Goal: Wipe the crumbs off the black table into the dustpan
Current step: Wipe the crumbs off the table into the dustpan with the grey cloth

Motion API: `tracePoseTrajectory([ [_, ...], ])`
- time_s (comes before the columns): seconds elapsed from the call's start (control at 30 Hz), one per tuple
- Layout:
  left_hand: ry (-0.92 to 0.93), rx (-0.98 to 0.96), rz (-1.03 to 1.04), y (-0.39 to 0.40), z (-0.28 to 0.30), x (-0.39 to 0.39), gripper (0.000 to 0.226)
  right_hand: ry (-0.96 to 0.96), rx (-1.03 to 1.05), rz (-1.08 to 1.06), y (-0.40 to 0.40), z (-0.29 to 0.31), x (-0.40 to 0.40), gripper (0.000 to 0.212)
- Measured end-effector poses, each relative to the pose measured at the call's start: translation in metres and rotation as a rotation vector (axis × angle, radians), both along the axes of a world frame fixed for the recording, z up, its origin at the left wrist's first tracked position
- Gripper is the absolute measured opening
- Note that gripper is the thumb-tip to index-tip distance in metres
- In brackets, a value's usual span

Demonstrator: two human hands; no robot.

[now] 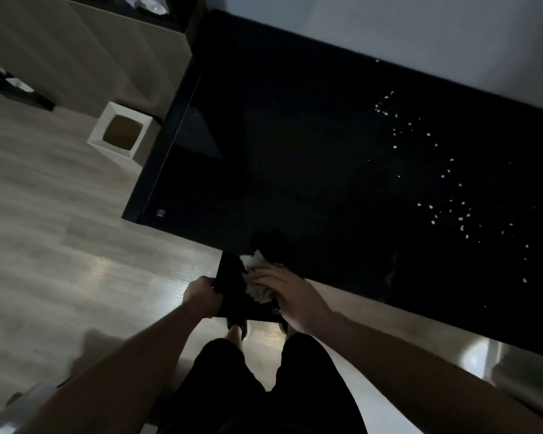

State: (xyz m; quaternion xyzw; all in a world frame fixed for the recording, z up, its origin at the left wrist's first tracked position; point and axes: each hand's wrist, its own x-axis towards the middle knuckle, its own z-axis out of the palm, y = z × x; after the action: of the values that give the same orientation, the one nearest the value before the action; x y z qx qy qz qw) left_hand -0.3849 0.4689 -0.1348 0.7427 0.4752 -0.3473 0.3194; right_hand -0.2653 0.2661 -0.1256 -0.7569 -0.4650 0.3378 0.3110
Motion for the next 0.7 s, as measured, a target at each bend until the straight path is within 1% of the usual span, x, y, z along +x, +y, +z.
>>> tracePoseTrajectory([
  [0.07, 0.006, -0.003, -0.03, -0.001, 0.0, 0.001, 0.036, 0.082, 0.024, -0.116, -0.009, 0.015, 0.013, 0.069],
  [0.1, 0.007, -0.005, -0.042, -0.002, -0.001, 0.0, 0.036, 0.084, 0.052, -0.189, -0.013, 0.021, 0.024, 0.068],
  [0.23, 0.013, 0.0, -0.054, -0.009, -0.004, 0.0, 0.037, -0.068, 0.103, -0.513, -0.024, 0.027, 0.104, 0.054],
  [0.3, 0.008, 0.007, -0.038, -0.014, -0.006, 0.0, 0.038, -0.182, 0.101, -0.586, -0.03, 0.026, 0.159, 0.054],
  [0.4, 0.008, 0.011, -0.018, -0.021, -0.01, 0.003, 0.039, -0.33, 0.024, -0.642, -0.039, 0.015, 0.24, 0.052],
  [0.47, 0.014, 0.014, 0.014, -0.026, -0.012, 0.004, 0.04, -0.375, -0.082, -0.677, -0.041, 0.006, 0.284, 0.049],
  [0.53, 0.023, 0.016, 0.05, -0.028, -0.013, 0.005, 0.042, -0.368, -0.2, -0.676, -0.037, -0.007, 0.316, 0.05],
  [0.57, 0.022, 0.019, 0.065, -0.03, -0.015, 0.004, 0.043, -0.367, -0.27, -0.659, -0.032, -0.014, 0.323, 0.051],
  [0.63, 0.024, 0.028, 0.096, -0.032, -0.019, 0.004, 0.046, -0.432, -0.368, -0.602, -0.019, -0.026, 0.319, 0.056],
  [0.7, 0.035, 0.038, 0.119, -0.036, -0.021, 0.005, 0.048, -0.514, -0.344, -0.496, -0.008, -0.034, 0.295, 0.061],
])
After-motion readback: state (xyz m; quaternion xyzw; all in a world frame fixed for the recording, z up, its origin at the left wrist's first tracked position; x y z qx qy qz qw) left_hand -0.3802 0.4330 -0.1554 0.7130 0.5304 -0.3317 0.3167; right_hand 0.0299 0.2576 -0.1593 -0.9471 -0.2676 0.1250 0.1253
